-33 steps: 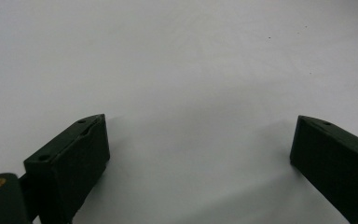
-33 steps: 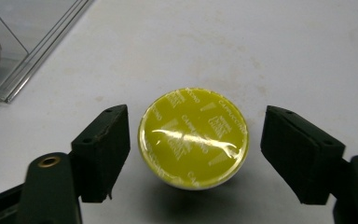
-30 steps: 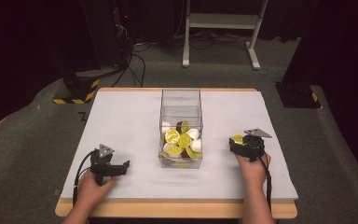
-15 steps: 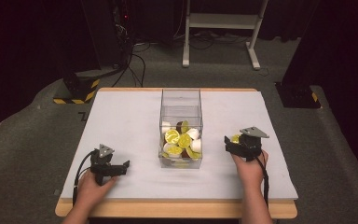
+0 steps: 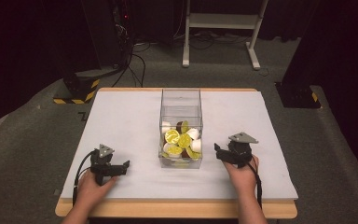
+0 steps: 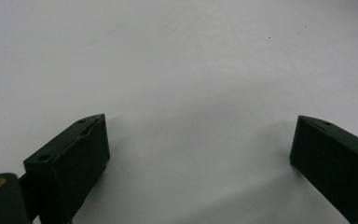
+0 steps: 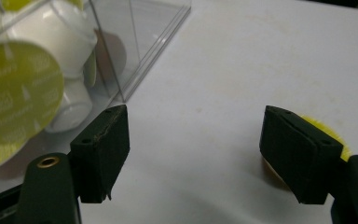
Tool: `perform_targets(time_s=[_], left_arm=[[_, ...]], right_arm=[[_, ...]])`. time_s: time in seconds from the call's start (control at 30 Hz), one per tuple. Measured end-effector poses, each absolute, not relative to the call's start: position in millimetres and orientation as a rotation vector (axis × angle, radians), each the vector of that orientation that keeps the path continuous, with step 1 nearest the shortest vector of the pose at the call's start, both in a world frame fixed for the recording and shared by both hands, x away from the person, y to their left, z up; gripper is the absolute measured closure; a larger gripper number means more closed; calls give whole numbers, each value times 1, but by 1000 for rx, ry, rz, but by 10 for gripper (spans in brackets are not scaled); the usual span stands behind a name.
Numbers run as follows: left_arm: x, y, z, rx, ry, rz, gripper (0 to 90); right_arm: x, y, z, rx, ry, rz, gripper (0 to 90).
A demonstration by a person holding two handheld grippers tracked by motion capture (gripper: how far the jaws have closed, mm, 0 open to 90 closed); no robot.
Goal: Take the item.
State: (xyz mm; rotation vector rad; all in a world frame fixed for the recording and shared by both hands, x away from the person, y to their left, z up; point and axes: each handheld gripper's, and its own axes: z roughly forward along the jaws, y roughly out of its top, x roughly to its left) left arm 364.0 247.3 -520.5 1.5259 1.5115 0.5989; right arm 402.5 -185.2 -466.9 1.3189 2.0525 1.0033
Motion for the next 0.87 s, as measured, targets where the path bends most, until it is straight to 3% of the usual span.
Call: perform_targets(time_s=[0.33,0.87], left_arm=[[364,247,-520,1528,1513,596,50],[364,247,-520,1527,1514,597,50]], right_arm=[[397,-168,-504,1359,2175,895,206],[397,-167,-505,1355,2167,894,203]])
